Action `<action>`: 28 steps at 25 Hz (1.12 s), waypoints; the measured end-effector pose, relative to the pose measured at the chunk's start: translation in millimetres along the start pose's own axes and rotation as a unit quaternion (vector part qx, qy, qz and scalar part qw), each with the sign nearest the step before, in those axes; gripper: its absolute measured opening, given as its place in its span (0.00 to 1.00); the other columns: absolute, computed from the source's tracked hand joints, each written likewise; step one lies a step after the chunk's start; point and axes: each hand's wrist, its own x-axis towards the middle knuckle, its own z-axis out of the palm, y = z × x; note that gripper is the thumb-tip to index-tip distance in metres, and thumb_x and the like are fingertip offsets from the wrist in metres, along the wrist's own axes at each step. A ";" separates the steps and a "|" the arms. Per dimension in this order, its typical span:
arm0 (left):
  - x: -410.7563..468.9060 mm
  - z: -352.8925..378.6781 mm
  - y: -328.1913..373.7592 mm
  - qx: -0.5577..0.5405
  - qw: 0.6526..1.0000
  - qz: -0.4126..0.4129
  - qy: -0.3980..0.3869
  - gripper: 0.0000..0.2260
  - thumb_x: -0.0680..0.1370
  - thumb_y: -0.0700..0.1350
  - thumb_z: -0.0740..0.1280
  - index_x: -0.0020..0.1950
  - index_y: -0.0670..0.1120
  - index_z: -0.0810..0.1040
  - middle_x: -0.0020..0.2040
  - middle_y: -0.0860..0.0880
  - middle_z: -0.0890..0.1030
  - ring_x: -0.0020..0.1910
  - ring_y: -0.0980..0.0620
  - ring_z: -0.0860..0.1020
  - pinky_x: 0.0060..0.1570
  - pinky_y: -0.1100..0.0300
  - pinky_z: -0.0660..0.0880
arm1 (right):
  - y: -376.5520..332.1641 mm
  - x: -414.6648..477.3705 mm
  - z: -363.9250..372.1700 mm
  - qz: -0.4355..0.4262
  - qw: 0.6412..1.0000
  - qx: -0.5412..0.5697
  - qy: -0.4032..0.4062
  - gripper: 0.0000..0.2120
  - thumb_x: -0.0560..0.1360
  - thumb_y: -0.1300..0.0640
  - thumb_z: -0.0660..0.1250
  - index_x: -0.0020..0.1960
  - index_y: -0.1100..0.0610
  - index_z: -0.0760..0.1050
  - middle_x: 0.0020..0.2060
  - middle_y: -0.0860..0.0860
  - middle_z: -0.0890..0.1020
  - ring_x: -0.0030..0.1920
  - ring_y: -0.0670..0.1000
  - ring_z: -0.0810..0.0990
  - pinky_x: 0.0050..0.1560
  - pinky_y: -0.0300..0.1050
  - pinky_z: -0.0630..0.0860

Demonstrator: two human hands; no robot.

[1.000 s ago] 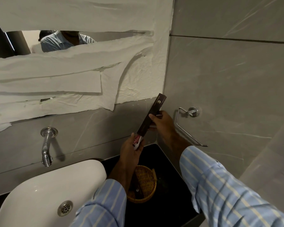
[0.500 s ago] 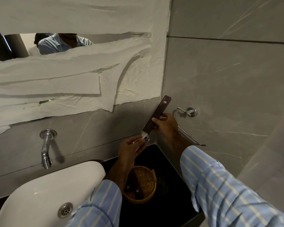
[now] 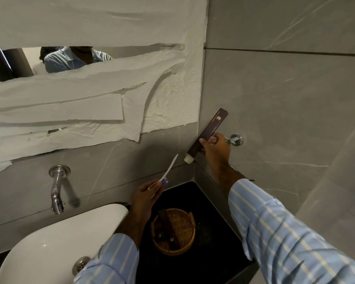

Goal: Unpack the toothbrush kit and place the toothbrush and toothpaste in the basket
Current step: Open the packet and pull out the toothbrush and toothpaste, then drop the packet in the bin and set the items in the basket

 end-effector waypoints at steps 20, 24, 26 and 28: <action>-52.8 30.2 -186.1 0.168 0.954 -0.231 0.085 0.04 0.77 0.34 0.69 0.49 0.32 0.79 0.58 0.31 0.80 0.45 0.43 0.82 0.39 0.59 0.81 | 214.0 -142.7 -123.3 0.390 0.918 -0.058 -0.038 0.14 0.77 0.63 0.68 0.62 0.63 0.77 0.45 0.57 0.85 0.38 0.50 0.83 0.34 0.43 0.81; -79.8 34.6 -238.8 0.179 0.940 -0.289 0.039 0.05 0.77 0.31 0.67 0.52 0.32 0.79 0.55 0.30 0.82 0.45 0.43 0.84 0.40 0.57 0.82 | 253.8 -178.8 -175.2 0.406 0.907 -0.111 0.011 0.12 0.75 0.59 0.72 0.58 0.59 0.81 0.47 0.58 0.85 0.44 0.56 0.85 0.43 0.50 0.85; -93.8 39.6 -258.2 0.196 0.933 -0.302 0.021 0.05 0.77 0.30 0.67 0.52 0.32 0.79 0.54 0.30 0.82 0.44 0.42 0.84 0.44 0.55 0.82 | 270.4 -196.4 -199.6 0.415 0.900 -0.133 0.023 0.10 0.73 0.55 0.73 0.54 0.55 0.83 0.45 0.55 0.86 0.45 0.57 0.86 0.46 0.53 0.85; -106.5 44.7 -277.0 0.219 0.922 -0.318 0.004 0.06 0.77 0.29 0.67 0.53 0.31 0.78 0.53 0.30 0.81 0.42 0.42 0.83 0.43 0.55 0.83 | 285.7 -213.8 -220.6 0.444 0.885 -0.128 0.057 0.03 0.74 0.53 0.72 0.47 0.51 0.82 0.40 0.51 0.85 0.41 0.53 0.86 0.39 0.48 0.84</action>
